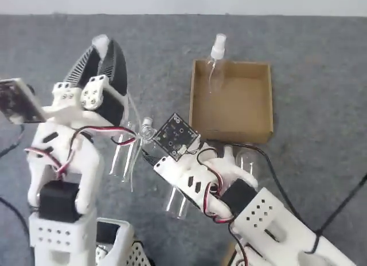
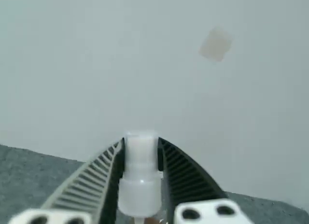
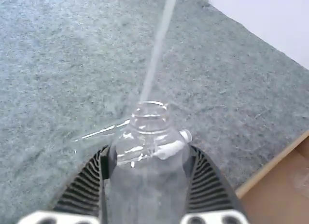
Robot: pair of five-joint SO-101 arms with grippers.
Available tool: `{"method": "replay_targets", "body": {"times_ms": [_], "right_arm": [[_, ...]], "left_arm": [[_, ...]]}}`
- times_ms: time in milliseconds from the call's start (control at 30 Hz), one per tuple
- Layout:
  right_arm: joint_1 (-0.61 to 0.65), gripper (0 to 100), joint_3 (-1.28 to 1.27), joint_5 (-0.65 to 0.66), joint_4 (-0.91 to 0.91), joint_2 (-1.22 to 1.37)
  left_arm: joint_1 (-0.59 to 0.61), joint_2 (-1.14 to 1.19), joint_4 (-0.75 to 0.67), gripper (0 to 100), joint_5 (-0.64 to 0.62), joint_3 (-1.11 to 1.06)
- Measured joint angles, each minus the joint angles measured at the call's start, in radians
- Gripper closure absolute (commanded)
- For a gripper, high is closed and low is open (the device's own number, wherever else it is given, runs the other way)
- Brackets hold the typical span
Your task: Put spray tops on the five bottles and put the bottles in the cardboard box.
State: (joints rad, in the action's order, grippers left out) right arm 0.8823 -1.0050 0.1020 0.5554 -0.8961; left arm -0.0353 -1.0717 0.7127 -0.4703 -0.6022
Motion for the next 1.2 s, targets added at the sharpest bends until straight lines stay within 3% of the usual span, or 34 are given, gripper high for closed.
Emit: {"method": "replay_targets", "body": {"times_ms": [467, 833, 1067, 1200], "right_arm": [[0.003, 99.2, -0.018, 0.0, 0.028, 0.0], [-0.034, 99.2, -0.207, -0.005, -0.367, 0.0], [-0.044, 99.2, -0.226, -0.08, -0.419, 0.0], [-0.048, 99.2, -0.226, -0.086, -0.42, 0.0]], "left_arm": [[-0.002, 0.002, 0.068, 99, -0.003, -0.14], [-0.057, 0.002, 0.186, 99, 0.112, -0.14], [-0.094, 0.002, 0.226, 99, 0.115, -0.14], [-0.155, 0.002, 0.242, 91, 0.173, -0.149]]}}
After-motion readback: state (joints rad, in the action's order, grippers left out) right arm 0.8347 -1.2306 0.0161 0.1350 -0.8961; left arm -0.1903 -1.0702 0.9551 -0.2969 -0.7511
